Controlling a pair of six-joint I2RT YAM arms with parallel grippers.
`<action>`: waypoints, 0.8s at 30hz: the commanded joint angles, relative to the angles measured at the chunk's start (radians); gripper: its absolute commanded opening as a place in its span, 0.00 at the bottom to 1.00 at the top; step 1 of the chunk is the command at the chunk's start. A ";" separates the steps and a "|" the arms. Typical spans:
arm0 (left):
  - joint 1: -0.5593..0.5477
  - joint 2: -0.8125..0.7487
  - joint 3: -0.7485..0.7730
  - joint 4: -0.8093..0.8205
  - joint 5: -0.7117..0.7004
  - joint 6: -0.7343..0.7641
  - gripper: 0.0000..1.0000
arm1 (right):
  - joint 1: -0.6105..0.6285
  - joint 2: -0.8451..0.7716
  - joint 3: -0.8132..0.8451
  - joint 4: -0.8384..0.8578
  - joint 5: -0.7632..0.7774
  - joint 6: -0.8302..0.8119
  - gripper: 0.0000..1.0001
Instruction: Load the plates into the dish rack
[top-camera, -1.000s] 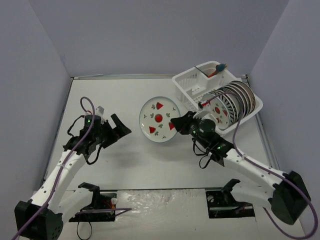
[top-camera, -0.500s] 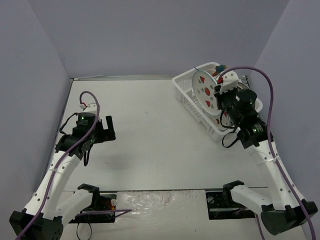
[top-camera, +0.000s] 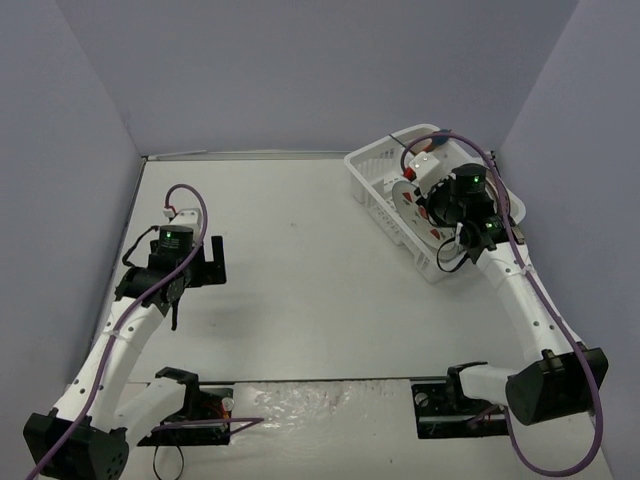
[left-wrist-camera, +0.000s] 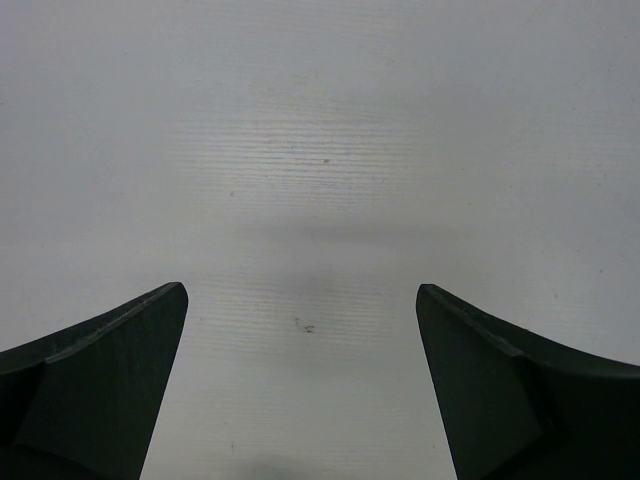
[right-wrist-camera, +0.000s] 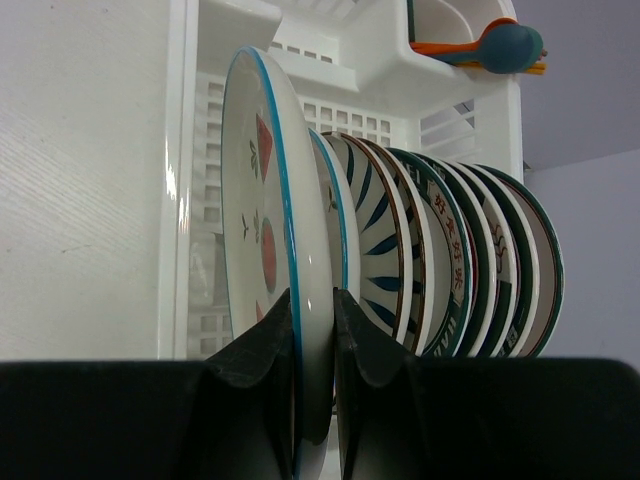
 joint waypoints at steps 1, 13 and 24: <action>0.014 0.008 0.026 0.030 -0.017 0.015 0.97 | -0.003 0.000 0.037 0.174 0.034 -0.048 0.00; 0.033 0.014 0.025 0.031 -0.003 0.014 0.97 | -0.003 0.059 -0.055 0.227 0.041 0.003 0.00; 0.044 0.022 0.026 0.030 0.002 0.014 0.97 | -0.003 0.066 -0.127 0.236 0.050 0.109 0.11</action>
